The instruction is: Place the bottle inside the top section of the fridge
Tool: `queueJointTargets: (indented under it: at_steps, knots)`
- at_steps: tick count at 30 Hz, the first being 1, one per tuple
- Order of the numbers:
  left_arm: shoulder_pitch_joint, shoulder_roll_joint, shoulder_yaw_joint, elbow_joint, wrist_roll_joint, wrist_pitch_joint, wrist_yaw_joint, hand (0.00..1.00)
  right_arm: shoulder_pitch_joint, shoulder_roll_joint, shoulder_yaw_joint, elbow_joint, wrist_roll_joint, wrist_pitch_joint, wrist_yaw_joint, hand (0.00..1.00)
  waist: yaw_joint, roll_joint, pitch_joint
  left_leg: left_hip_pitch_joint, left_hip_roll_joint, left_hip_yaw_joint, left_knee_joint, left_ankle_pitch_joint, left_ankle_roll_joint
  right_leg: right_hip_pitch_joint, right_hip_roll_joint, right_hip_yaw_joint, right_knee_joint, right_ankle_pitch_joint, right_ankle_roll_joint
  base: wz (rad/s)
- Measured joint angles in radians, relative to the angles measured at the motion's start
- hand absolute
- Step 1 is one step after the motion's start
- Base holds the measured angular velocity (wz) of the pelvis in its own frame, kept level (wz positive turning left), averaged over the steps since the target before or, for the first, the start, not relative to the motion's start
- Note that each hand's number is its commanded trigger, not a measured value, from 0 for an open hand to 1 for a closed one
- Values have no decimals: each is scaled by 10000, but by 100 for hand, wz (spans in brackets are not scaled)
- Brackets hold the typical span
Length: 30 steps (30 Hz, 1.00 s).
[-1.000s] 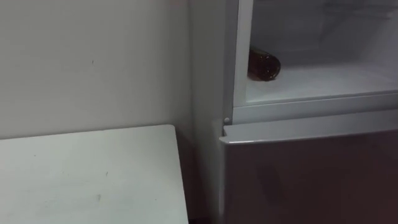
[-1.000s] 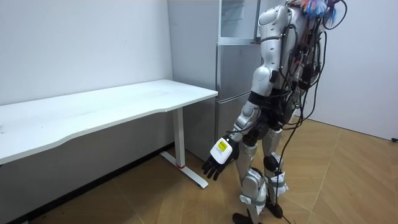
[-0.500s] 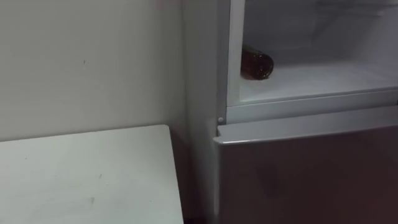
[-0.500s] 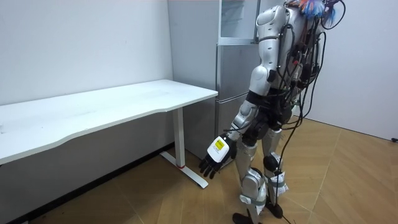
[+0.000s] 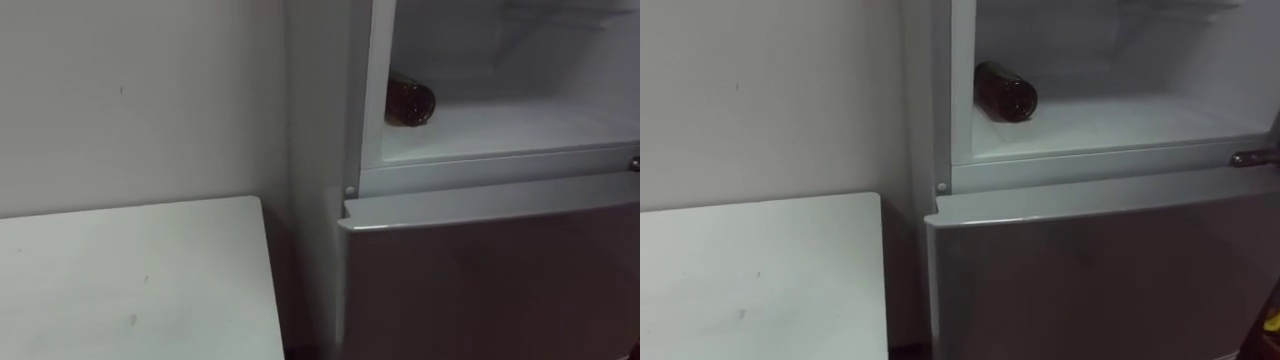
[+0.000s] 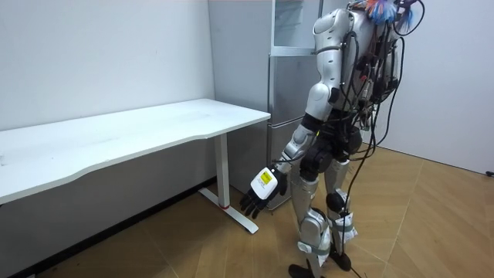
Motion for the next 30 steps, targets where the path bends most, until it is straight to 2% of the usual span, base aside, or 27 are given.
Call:
queueJointTargets:
  at_steps: [2,5,7,12,18,21,23,24,30]
  knots:
    - [53,2,24,-136,13,-8,5,0,58,-98,-151,-476,5,-130,-348,0,7,-63,-25,41,-4,1,-12,0,0,-10,0,-1,12,-11,0,0]
    - [148,0,48,-320,68,-21,-4,0,79,-112,-670,-1520,-408,-156,-1052,0,-26,-90,-18,52,-12,0,-22,1,-1,-19,1,4,27,-11,1,0]
    - [199,16,45,-347,189,-84,-3,0,74,-221,-808,-2020,-728,-362,-1533,0,-29,-112,-7,54,-16,1,-24,0,-1,-19,-2,5,35,-13,4,0]
    - [169,23,-18,-182,129,-113,-5,0,26,-767,-809,-3296,-879,-565,-2419,0,-5,-222,42,29,-10,76,-27,0,-1,-19,-1,14,21,-14,5,0]
    - [157,42,-90,-97,183,-92,-12,0,-347,-947,-809,-4711,-2815,-573,-2848,0,-24,-272,49,7,-14,80,-49,2,-1,-83,3,7,18,-13,6,0]
    - [160,42,-94,189,162,-130,8,0,-697,-1343,-970,-5254,-2960,-566,-3108,0,-44,-282,42,-55,-24,79,-50,2,0,-161,-6,7,45,-14,8,0]
    - [175,42,-89,329,121,-128,64,0,-778,-1439,-1144,-5723,-2990,-531,-3247,0,2,-303,36,-66,-24,72,-48,2,0,-157,-4,0,63,-14,8,0]
    - [155,30,-73,493,122,-130,65,0,-782,-1450,-1117,-5722,-2984,-418,-3370,0,10,-311,38,-43,-30,79,-57,2,0,-156,-6,14,82,-14,9,0]
    - [150,14,-46,575,202,-137,44,0,-805,-1451,-1126,-5860,-3061,-281,-3390,0,42,-305,38,18,-70,92,-60,3,2,-147,-59,21,183,-79,53,0]
